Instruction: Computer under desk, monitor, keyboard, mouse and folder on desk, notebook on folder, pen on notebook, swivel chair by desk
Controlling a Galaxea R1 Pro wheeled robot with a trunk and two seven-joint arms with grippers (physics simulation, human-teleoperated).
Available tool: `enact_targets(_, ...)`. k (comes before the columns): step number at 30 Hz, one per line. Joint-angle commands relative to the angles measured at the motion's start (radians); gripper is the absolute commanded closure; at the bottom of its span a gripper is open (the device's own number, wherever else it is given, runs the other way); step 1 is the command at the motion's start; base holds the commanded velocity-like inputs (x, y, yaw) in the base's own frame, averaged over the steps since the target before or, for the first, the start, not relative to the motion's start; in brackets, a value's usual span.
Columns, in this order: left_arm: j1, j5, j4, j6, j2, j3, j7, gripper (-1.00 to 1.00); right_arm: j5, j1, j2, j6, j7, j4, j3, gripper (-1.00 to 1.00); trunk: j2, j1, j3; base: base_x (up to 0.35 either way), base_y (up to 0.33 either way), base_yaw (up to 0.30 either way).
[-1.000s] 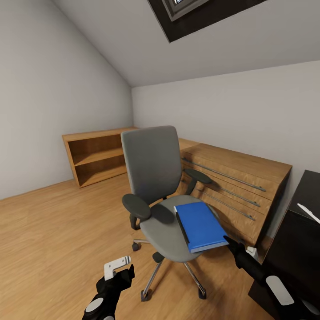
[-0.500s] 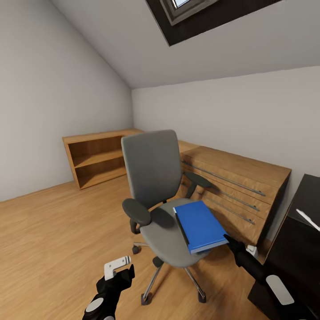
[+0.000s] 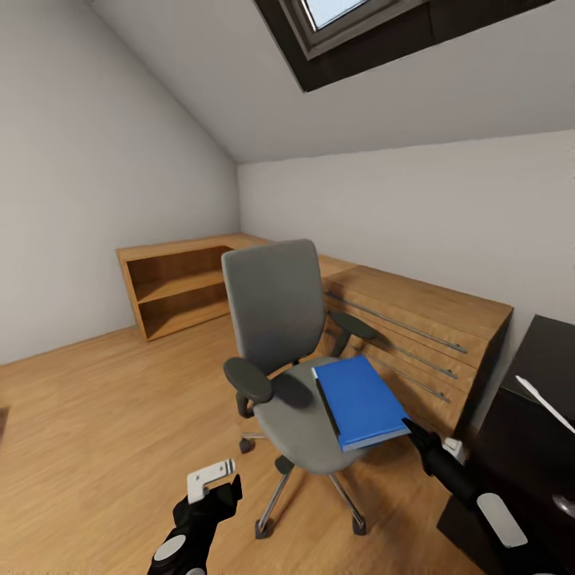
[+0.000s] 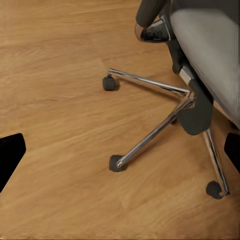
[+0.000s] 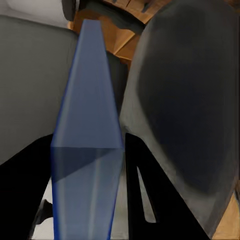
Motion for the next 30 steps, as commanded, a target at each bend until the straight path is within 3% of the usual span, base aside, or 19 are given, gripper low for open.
enact_targets(1, -0.001, 0.004, -0.001, 0.003, 0.001, -0.002, 0.007, -1.00, -0.004, -0.001, 0.001, 0.007, 0.002, -0.004, -0.002, 1.00, 0.007, -0.005, 0.002, -0.325, 0.000, 0.000)
enact_targets(5, -0.001, 0.004, -0.001, 0.003, 0.001, -0.001, 0.007, -1.00, 0.026, 0.014, 0.022, 0.005, 0.001, -0.069, -0.002, 1.00, 0.035, -0.020, 0.015, -0.304, 0.000, 0.000)
enact_targets(7, -0.001, 0.004, -0.001, 0.003, 0.001, -0.001, 0.007, -1.00, 0.065, 0.039, 0.043, -0.010, -0.001, -0.133, -0.002, 1.00, 0.049, -0.028, 0.021, -0.113, 0.000, 0.000)
enact_targets(10, -0.001, 0.004, -0.001, 0.003, 0.001, -0.001, 0.007, -1.00, 0.084, 0.072, 0.060, -0.026, -0.005, -0.207, -0.002, 1.00, 0.070, -0.039, 0.030, -0.039, 0.000, 0.000)
enact_targets(20, -0.001, 0.006, -0.001, 0.003, 0.001, -0.002, 0.007, -1.00, 0.090, 0.141, 0.069, -0.031, -0.018, -0.355, -0.002, 1.00, 0.140, -0.078, 0.062, -0.005, 0.000, 0.000)
enact_targets(25, -0.001, 0.007, 0.000, 0.003, 0.001, -0.001, 0.007, -1.00, 0.096, 0.260, 0.124, -0.030, -0.111, -0.607, -0.003, 1.00, 0.175, -0.097, 0.077, 0.000, 0.000, 0.000)
enact_targets(30, 0.000, 0.007, 0.001, 0.003, 0.001, 0.003, 0.009, -1.00, 0.103, 0.318, 0.150, -0.028, -0.160, -0.727, -0.004, 1.00, 0.210, -0.116, 0.093, 0.000, 0.000, 0.000)
